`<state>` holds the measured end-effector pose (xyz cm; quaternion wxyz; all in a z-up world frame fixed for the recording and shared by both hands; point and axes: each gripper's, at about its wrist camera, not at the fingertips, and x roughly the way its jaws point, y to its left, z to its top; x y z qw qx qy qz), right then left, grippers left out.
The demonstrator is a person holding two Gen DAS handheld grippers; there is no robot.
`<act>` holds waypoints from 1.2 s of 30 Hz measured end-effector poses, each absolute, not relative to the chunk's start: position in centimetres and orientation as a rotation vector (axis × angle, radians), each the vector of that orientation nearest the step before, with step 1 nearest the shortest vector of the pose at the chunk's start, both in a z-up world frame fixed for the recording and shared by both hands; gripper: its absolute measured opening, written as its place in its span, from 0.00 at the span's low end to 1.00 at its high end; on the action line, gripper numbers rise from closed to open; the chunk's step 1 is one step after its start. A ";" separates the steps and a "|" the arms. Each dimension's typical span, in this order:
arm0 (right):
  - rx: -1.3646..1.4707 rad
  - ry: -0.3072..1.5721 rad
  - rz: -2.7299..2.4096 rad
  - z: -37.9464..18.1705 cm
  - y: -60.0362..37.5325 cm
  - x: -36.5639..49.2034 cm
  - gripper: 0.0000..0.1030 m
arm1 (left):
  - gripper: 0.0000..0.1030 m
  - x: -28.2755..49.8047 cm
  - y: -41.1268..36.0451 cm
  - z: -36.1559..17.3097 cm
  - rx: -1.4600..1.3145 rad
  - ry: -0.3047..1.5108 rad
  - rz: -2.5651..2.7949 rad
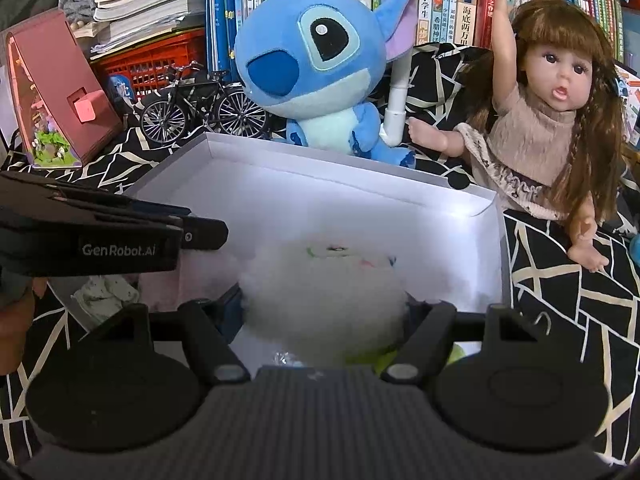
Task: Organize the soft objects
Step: 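Open the left tool to drop the pouch while the right tool releases the white plush into the box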
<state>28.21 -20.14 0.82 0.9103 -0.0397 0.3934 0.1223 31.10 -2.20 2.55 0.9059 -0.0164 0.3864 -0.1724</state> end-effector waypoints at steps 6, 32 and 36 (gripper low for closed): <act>-0.079 0.809 0.252 0.8 -20.1 28.2 0.78 | 0.28 31.1 -2.2 2.5 -0.035 0.796 -0.352; -0.080 0.636 0.304 5.1 -20.6 22.3 0.90 | 0.63 25.1 -1.2 6.4 -0.042 0.659 -0.345; -0.087 0.608 0.317 5.6 -20.9 20.8 0.91 | 0.67 23.4 -0.9 6.9 -0.041 0.632 -0.358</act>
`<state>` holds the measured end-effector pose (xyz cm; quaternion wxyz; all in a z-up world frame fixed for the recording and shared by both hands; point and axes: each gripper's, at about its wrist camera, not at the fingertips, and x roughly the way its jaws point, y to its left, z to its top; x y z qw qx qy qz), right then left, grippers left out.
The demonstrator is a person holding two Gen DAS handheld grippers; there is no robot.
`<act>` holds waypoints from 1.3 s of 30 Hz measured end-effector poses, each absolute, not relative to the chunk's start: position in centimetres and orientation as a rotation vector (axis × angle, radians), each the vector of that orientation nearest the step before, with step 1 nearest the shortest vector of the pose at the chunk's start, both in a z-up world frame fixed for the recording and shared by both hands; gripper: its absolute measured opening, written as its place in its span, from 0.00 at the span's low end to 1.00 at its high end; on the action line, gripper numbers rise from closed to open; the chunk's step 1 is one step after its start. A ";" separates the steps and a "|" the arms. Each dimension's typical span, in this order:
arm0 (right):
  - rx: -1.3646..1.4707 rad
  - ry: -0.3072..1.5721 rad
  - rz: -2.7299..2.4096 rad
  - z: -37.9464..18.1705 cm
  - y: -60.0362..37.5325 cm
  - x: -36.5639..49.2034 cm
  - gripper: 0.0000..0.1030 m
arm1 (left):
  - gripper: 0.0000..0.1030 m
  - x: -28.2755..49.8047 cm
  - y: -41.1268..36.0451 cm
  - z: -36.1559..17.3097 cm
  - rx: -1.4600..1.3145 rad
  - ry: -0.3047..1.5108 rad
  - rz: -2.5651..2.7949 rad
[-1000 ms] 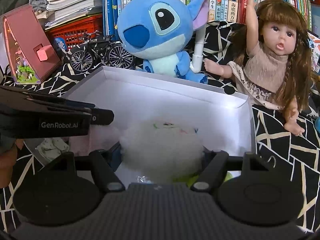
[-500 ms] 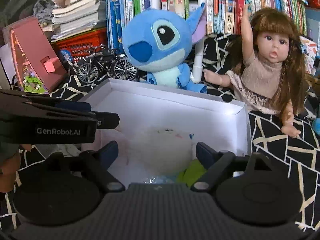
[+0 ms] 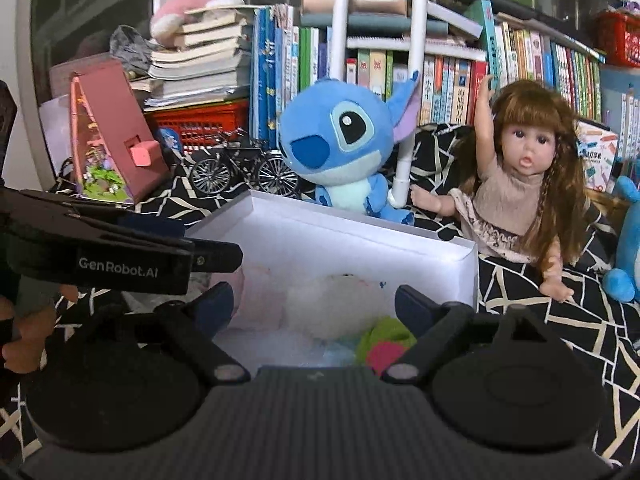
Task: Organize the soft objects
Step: 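Open the left tool to drop the pouch while the right tool releases the white plush into the box, then move the left tool to the gold sequin bow while the right tool reaches the blue floral pouch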
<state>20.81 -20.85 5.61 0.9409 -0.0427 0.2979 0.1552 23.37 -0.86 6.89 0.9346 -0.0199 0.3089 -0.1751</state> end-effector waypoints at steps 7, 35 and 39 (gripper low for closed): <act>-0.113 0.560 0.332 6.0 -21.3 17.9 0.92 | 0.73 20.2 -0.4 7.6 -0.031 0.583 -0.373; -0.165 0.491 0.328 3.7 -23.8 9.0 0.98 | 0.80 9.0 0.4 5.9 0.007 0.527 -0.458; -0.174 0.479 0.329 3.6 -23.9 8.1 0.98 | 0.80 8.0 0.5 5.4 0.001 0.537 -0.477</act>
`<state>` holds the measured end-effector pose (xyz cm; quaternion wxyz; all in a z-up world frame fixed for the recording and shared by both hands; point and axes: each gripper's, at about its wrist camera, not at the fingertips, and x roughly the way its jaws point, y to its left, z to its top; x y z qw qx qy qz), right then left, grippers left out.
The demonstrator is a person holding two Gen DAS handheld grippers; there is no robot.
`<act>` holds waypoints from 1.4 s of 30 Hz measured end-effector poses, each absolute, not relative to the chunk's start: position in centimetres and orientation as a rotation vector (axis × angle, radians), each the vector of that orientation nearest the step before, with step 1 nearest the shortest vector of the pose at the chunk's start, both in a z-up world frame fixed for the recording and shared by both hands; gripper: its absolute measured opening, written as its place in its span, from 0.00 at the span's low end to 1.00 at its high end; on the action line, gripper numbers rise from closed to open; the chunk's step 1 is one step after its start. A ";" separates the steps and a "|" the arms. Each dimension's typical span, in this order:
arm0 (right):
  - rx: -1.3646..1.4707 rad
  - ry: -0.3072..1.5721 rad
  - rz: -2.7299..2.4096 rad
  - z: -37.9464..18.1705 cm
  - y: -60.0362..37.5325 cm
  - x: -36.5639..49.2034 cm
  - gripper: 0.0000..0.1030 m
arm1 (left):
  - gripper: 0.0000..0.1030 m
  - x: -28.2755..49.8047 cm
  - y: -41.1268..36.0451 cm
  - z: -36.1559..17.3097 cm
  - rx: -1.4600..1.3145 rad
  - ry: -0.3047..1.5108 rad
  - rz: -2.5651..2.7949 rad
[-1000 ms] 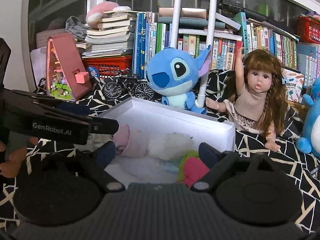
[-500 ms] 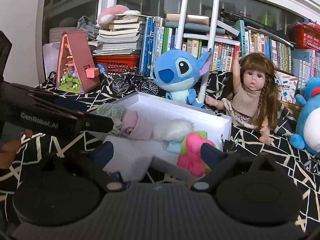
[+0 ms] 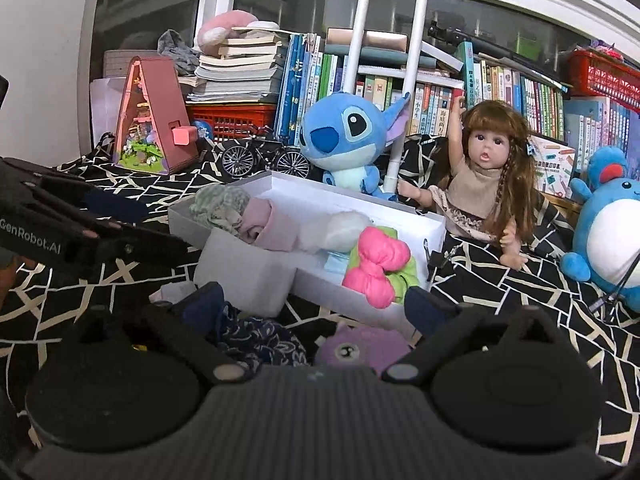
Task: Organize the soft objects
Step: 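Move the left tool to the gold sequin bow while the right tool reaches the blue floral pouch, then grasp the gold sequin bow with the left tool while the right tool grasps the blue floral pouch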
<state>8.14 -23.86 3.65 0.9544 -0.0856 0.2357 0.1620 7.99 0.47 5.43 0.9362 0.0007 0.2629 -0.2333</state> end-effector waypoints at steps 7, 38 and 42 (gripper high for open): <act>-0.152 0.468 0.335 3.9 -24.4 7.2 0.98 | 0.80 6.6 0.9 4.8 -0.015 0.563 -0.504; -0.014 0.621 0.418 1.8 -24.7 7.1 0.84 | 0.65 3.3 -2.1 1.6 0.100 0.656 -0.674; 0.041 0.643 0.441 1.6 -25.1 7.6 0.85 | 0.65 3.4 -2.2 1.3 0.104 0.664 -0.673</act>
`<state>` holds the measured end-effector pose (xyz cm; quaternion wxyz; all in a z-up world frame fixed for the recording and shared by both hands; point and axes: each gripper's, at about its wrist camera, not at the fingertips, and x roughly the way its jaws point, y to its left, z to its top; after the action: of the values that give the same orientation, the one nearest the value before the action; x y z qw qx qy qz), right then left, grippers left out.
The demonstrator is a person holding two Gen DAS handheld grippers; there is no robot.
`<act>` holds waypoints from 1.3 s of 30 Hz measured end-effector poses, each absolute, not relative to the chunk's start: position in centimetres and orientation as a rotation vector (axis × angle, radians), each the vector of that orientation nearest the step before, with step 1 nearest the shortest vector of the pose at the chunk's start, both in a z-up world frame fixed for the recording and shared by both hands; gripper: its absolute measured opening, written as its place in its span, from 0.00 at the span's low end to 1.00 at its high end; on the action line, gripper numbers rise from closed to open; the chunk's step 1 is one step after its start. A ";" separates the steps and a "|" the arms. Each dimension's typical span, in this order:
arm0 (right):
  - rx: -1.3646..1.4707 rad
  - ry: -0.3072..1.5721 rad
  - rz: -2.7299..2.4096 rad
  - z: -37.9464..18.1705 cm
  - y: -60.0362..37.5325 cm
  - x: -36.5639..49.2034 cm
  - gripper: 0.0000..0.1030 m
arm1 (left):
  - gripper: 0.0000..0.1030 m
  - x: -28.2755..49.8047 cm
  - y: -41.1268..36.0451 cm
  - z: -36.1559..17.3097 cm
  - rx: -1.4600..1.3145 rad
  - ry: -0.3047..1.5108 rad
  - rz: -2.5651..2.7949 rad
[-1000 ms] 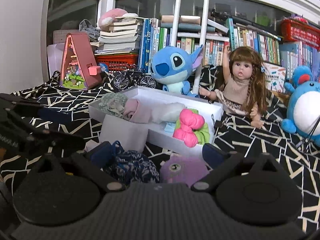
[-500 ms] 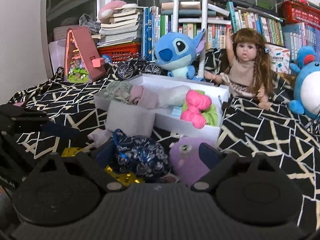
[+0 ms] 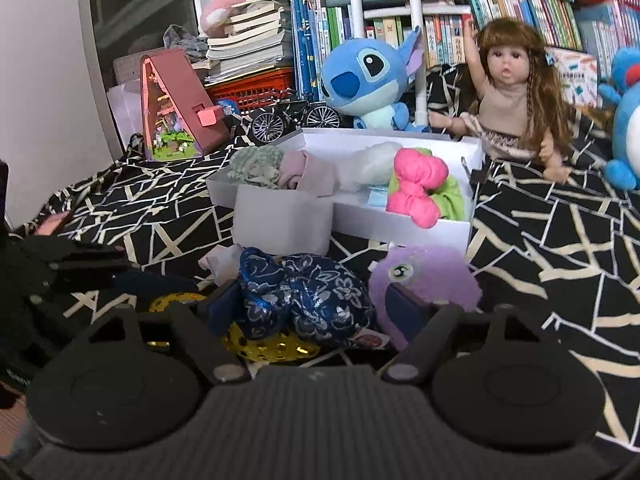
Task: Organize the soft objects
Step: 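Grasp the gold sequin bow with the left tool while the right tool grasps the blue floral pouch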
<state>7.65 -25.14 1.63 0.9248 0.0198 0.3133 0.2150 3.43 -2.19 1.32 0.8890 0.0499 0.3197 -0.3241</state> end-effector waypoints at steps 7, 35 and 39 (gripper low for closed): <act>0.055 0.686 0.466 0.8 -24.4 8.4 0.87 | 0.65 3.6 -2.5 0.8 0.108 0.671 -0.672; 0.246 0.678 0.416 0.8 -25.6 8.9 0.68 | 0.42 3.0 -2.0 1.6 0.105 0.622 -0.641; 0.251 0.661 0.410 1.3 -25.7 8.6 0.65 | 0.41 2.9 -1.8 2.1 0.093 0.616 -0.634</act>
<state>8.55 -25.69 1.27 0.9177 0.1219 0.3212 0.1995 2.90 -1.75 2.05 0.9029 0.0450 0.2977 -0.3069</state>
